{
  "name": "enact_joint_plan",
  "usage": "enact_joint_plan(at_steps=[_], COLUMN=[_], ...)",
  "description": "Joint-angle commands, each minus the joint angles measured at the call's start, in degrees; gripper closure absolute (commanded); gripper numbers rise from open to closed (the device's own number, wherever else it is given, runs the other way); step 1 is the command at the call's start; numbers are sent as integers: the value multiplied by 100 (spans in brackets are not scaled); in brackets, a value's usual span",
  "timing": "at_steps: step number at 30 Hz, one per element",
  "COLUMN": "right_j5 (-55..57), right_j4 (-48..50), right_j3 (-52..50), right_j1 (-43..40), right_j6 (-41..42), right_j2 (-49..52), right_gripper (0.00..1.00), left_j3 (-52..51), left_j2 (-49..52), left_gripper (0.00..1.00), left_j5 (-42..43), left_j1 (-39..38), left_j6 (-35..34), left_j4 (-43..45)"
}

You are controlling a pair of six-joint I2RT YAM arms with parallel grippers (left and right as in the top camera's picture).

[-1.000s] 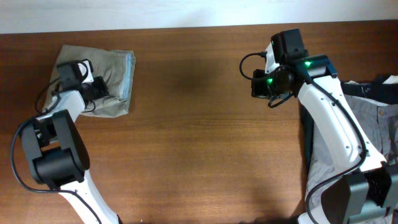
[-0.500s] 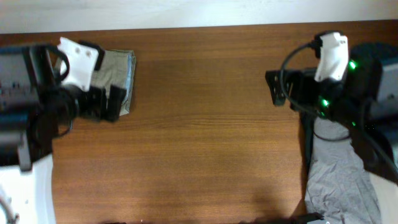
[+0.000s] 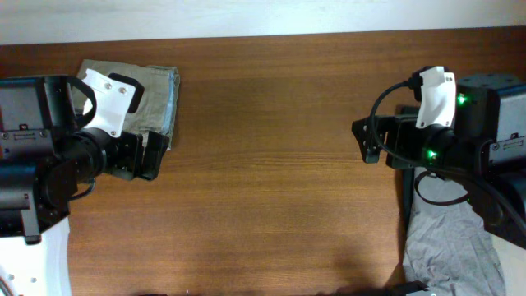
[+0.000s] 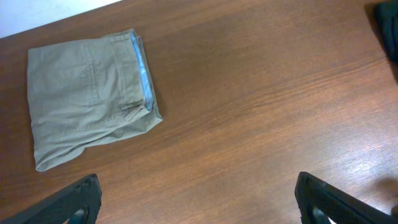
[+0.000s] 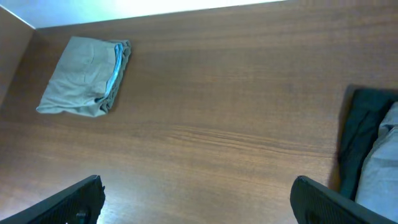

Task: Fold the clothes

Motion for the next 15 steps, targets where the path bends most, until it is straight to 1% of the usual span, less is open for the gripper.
enact_joint_plan(at_steps=[1,3,5,6,8,9,10,11,12,15], right_j5=[481,474,476,476,476,363,114,70,66,63], right_j4=[269,428,682,1032,1899,2879,4081,4419,4835,5066], right_j3=[44,44,-28,-286,-1040,-1937,-3156,-3626,-4520,-6271], right_j1=[-20,-13,-13,-15,-79,-221,-411,-472,-551,-667], right_j6=[-374,-1209,-1781,-2133,-2334,-2330,-2330,-2332,-2332,-2269], right_j2=[-293,-708,-951,-1152,-1499,-1827,-2260,-2441,-2839,-3945], right_gripper=[1,1,1,1,1,1,1,1,1,1], left_j3=[-22,-22,-22,-22,-22,-22,-22,-22,-22,-22], left_j2=[-17,-17,-17,-17,-17,-17,-17,-17,-17,-17], left_gripper=[1,1,1,1,1,1,1,1,1,1], left_j5=[-42,-42,-42,-42,-42,-42,-42,-42,-42,-42], left_j1=[-28,-28,-28,-28,-28,-28,-28,-28,-28,-28], left_j6=[87,87,87,87,87,87,87,87,87,87], left_j4=[-11,-11,-11,-11,-11,-11,-11,-11,-11,-11])
